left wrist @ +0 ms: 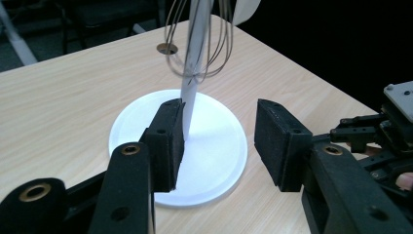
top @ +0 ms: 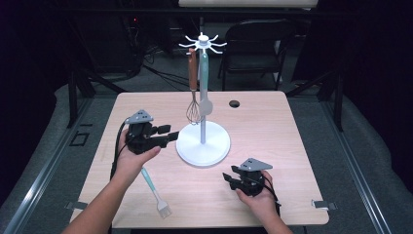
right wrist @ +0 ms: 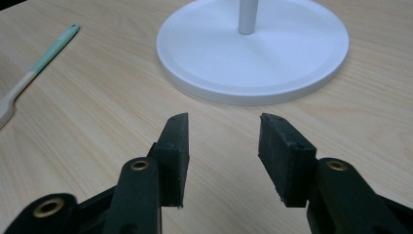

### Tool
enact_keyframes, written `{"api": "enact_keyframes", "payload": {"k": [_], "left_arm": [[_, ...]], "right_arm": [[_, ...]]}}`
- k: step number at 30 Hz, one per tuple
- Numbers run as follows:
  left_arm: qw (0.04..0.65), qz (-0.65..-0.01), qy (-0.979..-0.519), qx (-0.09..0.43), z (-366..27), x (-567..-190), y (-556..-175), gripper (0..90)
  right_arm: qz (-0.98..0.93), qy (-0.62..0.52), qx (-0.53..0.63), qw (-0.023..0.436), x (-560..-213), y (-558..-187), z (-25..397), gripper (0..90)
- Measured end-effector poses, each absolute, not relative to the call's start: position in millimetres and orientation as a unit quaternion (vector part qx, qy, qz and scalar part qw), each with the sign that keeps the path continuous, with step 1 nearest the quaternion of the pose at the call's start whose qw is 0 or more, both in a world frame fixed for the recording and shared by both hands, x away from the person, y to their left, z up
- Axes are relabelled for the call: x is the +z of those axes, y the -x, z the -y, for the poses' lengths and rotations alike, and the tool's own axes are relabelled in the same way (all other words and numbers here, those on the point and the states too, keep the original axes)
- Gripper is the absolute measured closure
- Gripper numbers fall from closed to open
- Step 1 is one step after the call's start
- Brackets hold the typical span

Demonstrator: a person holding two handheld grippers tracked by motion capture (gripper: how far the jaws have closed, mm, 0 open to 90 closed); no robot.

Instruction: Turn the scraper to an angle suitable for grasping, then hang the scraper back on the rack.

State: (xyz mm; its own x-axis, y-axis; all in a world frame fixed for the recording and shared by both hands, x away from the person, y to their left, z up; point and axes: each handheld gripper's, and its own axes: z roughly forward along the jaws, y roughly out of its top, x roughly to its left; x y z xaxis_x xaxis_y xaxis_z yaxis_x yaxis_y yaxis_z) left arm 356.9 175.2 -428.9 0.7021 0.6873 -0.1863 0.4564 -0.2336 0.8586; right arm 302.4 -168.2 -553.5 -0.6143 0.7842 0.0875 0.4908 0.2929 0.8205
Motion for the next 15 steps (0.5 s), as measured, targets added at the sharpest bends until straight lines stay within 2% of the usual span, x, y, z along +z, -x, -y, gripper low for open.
{"api": "enact_keyframes", "payload": {"k": [3,5,11,15], "left_arm": [[0.503,-0.380,-0.768,0.114,-186.2,-447.0,-346.4,54.5],[0.504,-0.392,-0.762,0.106,-194.0,-461.6,-340.1,55.7],[0.481,-0.430,-0.756,0.111,-212.4,-500.2,-331.3,56.0],[0.482,-0.441,-0.748,0.114,-220.9,-514.1,-329.8,56.2]], "right_arm": [[-0.783,-0.415,0.432,0.166,-552.7,-302.5,169.3,59.1],[-0.780,-0.413,0.439,0.167,-551.3,-301.6,171.0,67.7],[-0.781,-0.410,0.441,0.166,-546.5,-303.7,179.3,69.7],[-0.773,-0.419,0.448,0.163,-543.9,-305.9,185.7,77.2]]}}
